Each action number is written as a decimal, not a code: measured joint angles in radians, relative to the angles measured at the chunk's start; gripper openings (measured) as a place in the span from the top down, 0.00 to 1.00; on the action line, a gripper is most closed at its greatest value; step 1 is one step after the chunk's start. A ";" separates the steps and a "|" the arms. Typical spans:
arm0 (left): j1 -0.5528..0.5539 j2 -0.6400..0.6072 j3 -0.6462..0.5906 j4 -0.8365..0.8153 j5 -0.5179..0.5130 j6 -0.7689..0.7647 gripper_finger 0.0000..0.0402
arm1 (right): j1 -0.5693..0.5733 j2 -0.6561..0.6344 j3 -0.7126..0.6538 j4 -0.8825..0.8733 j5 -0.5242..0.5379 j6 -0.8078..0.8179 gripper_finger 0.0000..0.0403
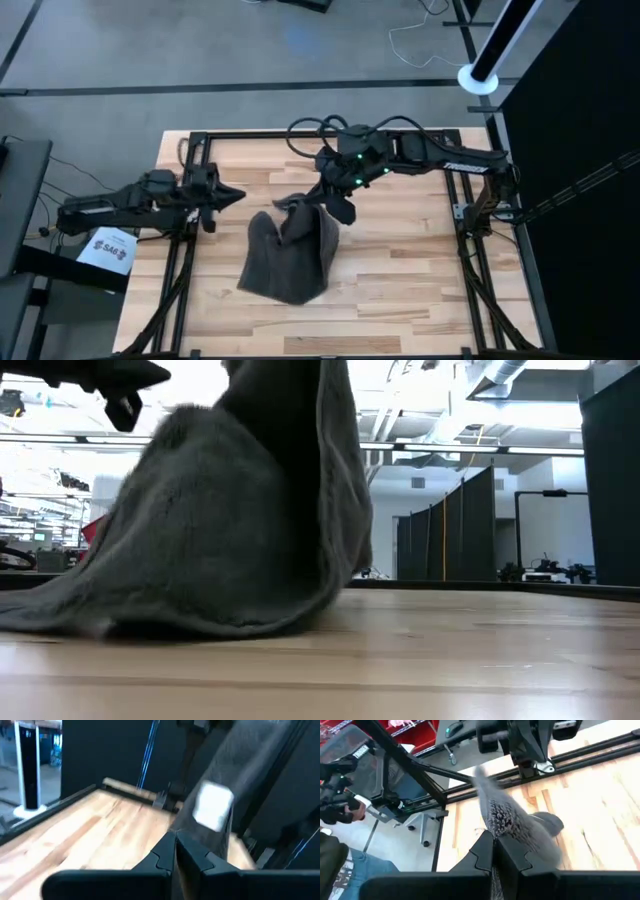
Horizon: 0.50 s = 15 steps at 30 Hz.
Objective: Roll towel
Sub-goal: Roll the black towel
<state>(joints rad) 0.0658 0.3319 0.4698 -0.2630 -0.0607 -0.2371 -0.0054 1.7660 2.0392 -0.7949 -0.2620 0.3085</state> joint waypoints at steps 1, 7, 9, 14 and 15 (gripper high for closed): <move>0.000 0.030 0.000 -0.004 0.006 0.042 0.97 | -0.002 0.000 0.000 0.014 -0.001 0.006 1.00; 0.003 0.256 -0.001 0.077 0.030 0.267 0.77 | 0.007 -0.015 0.000 0.048 0.000 0.066 1.00; 0.015 0.344 -0.002 0.148 0.030 0.305 0.69 | 0.019 -0.017 0.001 0.047 -0.001 0.076 1.00; 0.032 0.557 -0.002 0.360 0.064 0.372 0.49 | 0.049 -0.026 0.001 0.049 -0.004 0.106 1.00; 0.034 0.599 -0.002 0.404 0.083 0.388 0.46 | 0.054 -0.027 0.001 0.051 -0.004 0.111 1.00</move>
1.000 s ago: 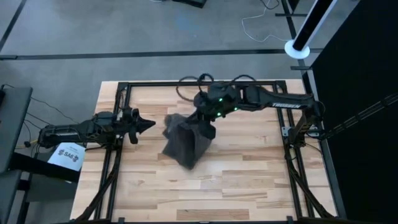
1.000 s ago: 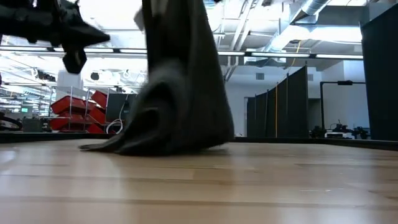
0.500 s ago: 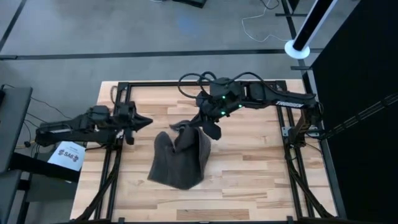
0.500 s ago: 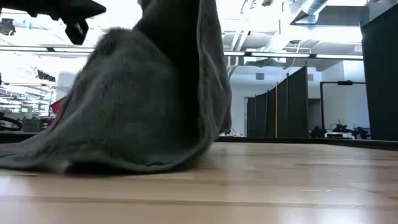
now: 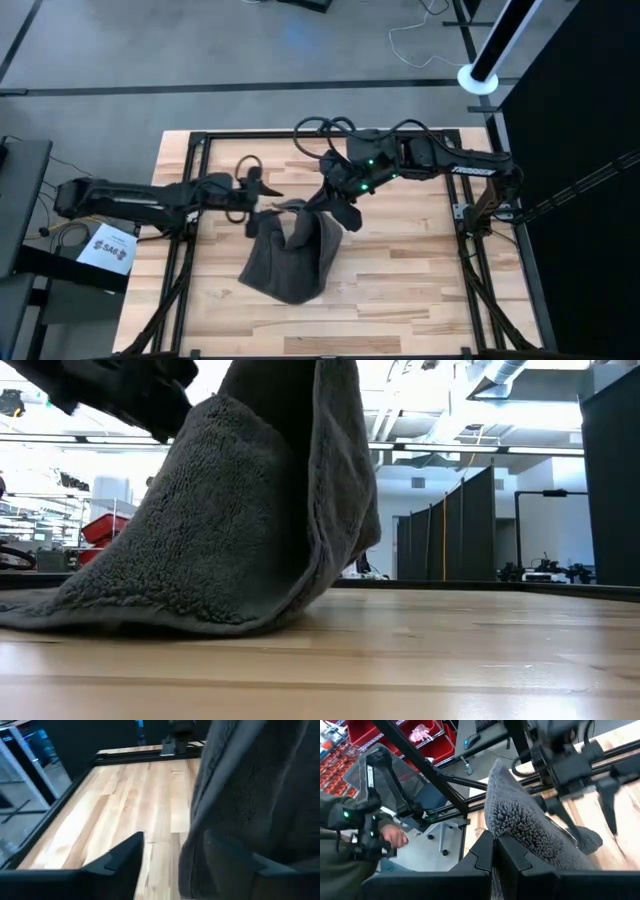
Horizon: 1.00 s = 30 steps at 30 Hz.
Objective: Roll towel
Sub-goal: Roll the black towel
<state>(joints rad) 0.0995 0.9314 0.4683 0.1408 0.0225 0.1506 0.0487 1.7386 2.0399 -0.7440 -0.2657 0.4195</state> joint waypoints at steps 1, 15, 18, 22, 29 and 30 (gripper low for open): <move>0.002 0.041 0.000 0.045 0.023 0.012 0.43 | 0.005 0.000 0.000 0.004 0.000 0.004 1.00; 0.002 0.538 0.108 0.451 0.263 0.004 0.32 | 0.030 -0.007 0.001 0.044 -0.019 0.057 1.00; -0.002 0.627 0.192 0.453 0.283 0.003 0.32 | 0.030 -0.007 0.001 0.044 -0.020 0.060 1.00; -0.002 0.700 0.280 0.449 0.287 0.004 0.37 | 0.036 -0.022 0.001 0.039 -0.022 0.063 1.00; 0.000 0.717 0.409 0.431 0.304 0.016 0.90 | 0.044 -0.068 0.001 0.038 -0.022 0.050 1.00; 0.004 0.711 0.425 0.409 0.318 -0.001 0.94 | 0.044 -0.081 0.001 0.042 -0.018 0.046 1.00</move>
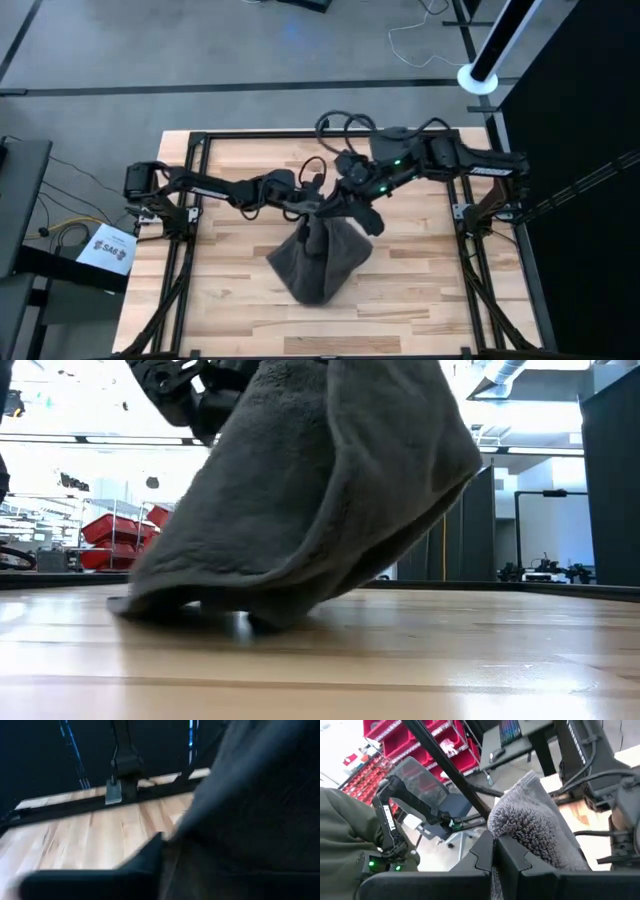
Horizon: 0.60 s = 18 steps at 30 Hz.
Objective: Roll towel
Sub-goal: Roll the black towel
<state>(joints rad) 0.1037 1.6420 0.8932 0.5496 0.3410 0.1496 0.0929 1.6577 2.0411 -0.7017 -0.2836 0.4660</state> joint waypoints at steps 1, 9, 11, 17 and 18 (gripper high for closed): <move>0.002 -0.009 0.017 -0.030 0.001 -0.011 0.96 | 0.000 -0.011 0.000 -0.006 0.009 -0.008 1.00; 0.015 -0.268 0.051 -0.315 -0.181 0.137 1.00 | 0.008 -0.146 0.000 -0.120 0.130 -0.056 1.00; 0.022 -0.371 0.051 -0.400 -0.235 0.164 1.00 | 0.016 -0.173 0.000 -0.184 0.175 -0.056 1.00; 0.025 -0.658 0.051 -0.596 -0.333 0.196 1.00 | 0.014 -0.218 0.001 -0.383 0.356 -0.056 1.00; 0.026 -0.697 0.051 -0.615 -0.342 0.187 1.00 | 0.007 -0.220 0.001 -0.404 0.387 -0.056 1.00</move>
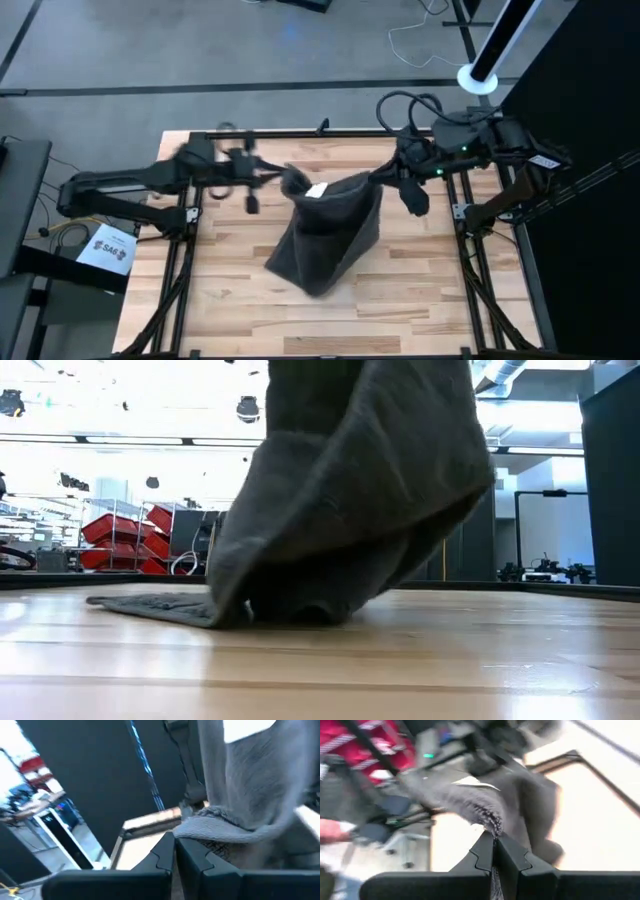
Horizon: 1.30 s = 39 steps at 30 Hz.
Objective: Roll towel
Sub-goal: Roll the black towel
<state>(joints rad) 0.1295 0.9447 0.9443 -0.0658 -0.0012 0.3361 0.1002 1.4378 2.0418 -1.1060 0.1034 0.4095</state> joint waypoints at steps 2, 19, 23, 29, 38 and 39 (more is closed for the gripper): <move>0.000 -0.066 0.002 -0.023 -0.011 -0.033 1.00 | -0.015 -0.001 0.000 -0.018 0.032 0.000 1.00; -0.279 -0.015 0.615 -0.148 0.313 -0.236 1.00 | 0.178 0.006 -0.001 0.563 -0.461 -0.027 1.00; -0.286 0.087 0.782 -0.164 0.284 -0.149 1.00 | 0.173 -0.021 -0.001 0.718 -0.340 -0.137 1.00; -0.259 0.177 0.903 -0.444 -0.100 0.033 1.00 | 0.079 -0.041 0.000 0.586 -0.189 -0.098 1.00; -0.071 0.293 0.821 -1.003 -0.286 -0.161 1.00 | -0.112 0.052 -0.001 0.211 -0.150 0.059 1.00; -0.057 0.290 0.779 -1.011 -0.267 -0.177 1.00 | -0.129 0.070 -0.001 0.165 -0.150 0.059 1.00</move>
<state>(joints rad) 0.0721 1.2348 1.7231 -1.0771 -0.2683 0.1590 -0.0284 1.5073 2.0407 -0.9406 -0.0463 0.4681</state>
